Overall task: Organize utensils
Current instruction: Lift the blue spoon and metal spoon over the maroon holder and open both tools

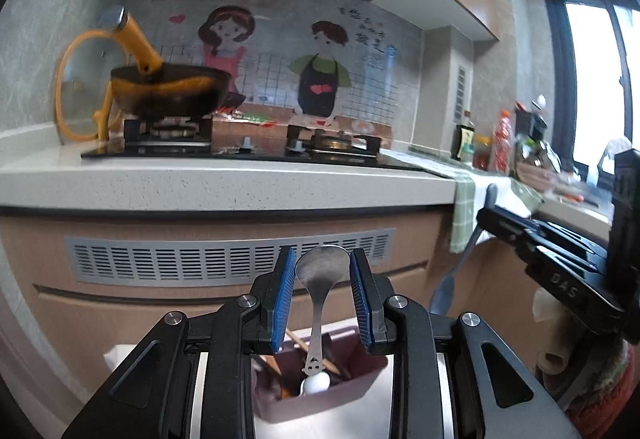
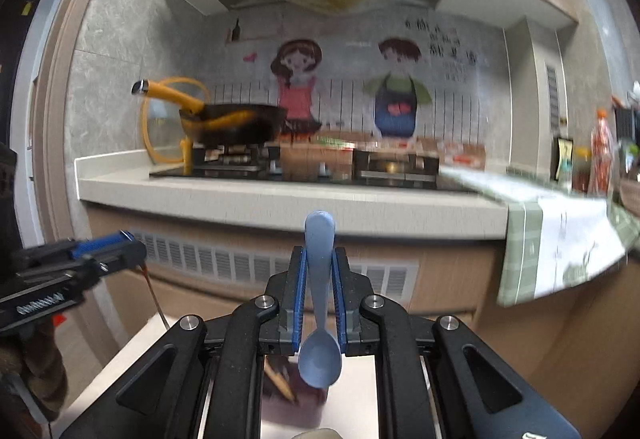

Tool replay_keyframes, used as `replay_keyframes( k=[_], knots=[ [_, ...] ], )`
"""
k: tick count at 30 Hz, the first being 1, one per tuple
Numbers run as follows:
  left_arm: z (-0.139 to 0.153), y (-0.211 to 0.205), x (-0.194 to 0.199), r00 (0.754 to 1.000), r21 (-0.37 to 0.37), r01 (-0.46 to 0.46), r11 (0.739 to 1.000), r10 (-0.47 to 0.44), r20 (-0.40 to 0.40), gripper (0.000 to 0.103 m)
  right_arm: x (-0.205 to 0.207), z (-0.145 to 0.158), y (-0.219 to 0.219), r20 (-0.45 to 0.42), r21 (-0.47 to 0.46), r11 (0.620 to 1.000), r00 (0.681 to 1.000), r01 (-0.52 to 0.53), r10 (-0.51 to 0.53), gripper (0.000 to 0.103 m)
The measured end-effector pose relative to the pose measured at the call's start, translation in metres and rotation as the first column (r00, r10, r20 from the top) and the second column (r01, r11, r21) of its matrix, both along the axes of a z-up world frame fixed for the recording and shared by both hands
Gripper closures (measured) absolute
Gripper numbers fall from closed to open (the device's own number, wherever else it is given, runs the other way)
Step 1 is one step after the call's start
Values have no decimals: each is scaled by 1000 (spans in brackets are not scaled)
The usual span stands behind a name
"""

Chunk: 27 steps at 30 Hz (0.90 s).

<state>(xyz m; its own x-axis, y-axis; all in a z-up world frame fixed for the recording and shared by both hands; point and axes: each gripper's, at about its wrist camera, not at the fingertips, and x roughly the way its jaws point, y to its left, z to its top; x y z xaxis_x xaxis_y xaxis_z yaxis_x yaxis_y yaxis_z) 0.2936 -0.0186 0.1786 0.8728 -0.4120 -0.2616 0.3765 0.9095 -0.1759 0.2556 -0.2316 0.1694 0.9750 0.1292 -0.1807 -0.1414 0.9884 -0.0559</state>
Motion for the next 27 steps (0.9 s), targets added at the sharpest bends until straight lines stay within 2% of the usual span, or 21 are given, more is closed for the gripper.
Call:
replay_keyframes(
  k=[2,5,12,16,23,27],
  knots=[
    [-10,4,21,999,-42,-2,999,0,-40,74,15,-1,6,1,-14,1000,1000,1,-1,91],
    [-31,10,47,995,-74,-15,997,8,-99,74,43,-19,12,-56,-6,1000,998,-9,9,91],
    [-81,8,82,978,-72,-8,997,-7,-210,74,98,-77,16,-204,13,1000,979,-2,5,91],
    [-114,5,96,957,-67,-1,998,-18,-288,74,118,-108,20,-277,3,1000,961,-12,13,91],
    [-158,-2,109,917,-70,0,998,-28,-397,74,134,-162,21,-398,8,1000,917,-21,22,91],
    [-167,1,104,913,-80,-4,997,-29,-406,69,143,-182,13,-482,61,998,874,-30,56,92]
  ],
)
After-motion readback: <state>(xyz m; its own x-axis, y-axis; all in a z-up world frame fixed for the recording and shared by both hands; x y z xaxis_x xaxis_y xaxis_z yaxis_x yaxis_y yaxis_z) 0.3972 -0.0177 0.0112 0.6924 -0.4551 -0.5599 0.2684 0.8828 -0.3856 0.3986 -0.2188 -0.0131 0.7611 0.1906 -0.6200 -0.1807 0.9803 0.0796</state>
